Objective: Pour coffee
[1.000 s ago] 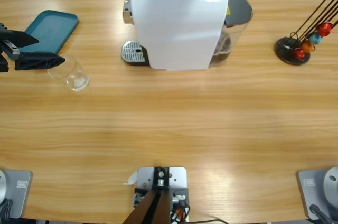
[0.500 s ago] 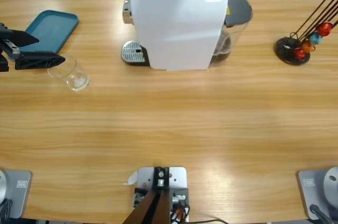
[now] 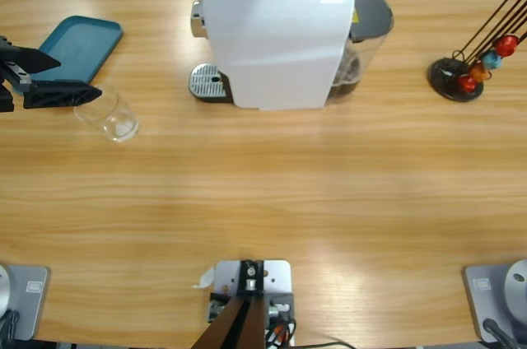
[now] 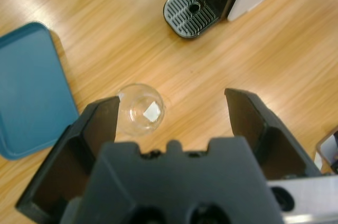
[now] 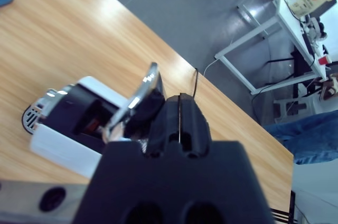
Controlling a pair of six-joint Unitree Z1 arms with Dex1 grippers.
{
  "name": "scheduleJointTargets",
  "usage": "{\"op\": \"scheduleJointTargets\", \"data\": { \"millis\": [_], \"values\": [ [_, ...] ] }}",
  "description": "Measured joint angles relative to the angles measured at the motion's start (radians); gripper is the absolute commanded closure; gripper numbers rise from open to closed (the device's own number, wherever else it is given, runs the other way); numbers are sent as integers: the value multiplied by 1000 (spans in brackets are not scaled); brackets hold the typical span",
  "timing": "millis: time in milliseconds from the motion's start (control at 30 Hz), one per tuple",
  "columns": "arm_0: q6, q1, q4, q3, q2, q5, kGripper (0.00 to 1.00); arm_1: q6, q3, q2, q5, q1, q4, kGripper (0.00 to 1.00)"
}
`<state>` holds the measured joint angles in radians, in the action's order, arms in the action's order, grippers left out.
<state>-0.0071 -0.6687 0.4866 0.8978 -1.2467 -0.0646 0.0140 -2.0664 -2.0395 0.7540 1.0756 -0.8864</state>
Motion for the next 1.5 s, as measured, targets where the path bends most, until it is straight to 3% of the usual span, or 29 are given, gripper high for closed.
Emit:
{"op": "scheduleJointTargets", "data": {
  "millis": [233,733,1500],
  "values": [
    [0,0,0,-2,0,0,138,19,-26,-85,11,54,-11,1000],
    [0,0,0,-9,-1,0,138,98,-41,-102,12,70,-41,1000],
    [-5,0,0,-12,-1,0,138,148,-51,-113,-86,83,-44,1000]
  ]
}}
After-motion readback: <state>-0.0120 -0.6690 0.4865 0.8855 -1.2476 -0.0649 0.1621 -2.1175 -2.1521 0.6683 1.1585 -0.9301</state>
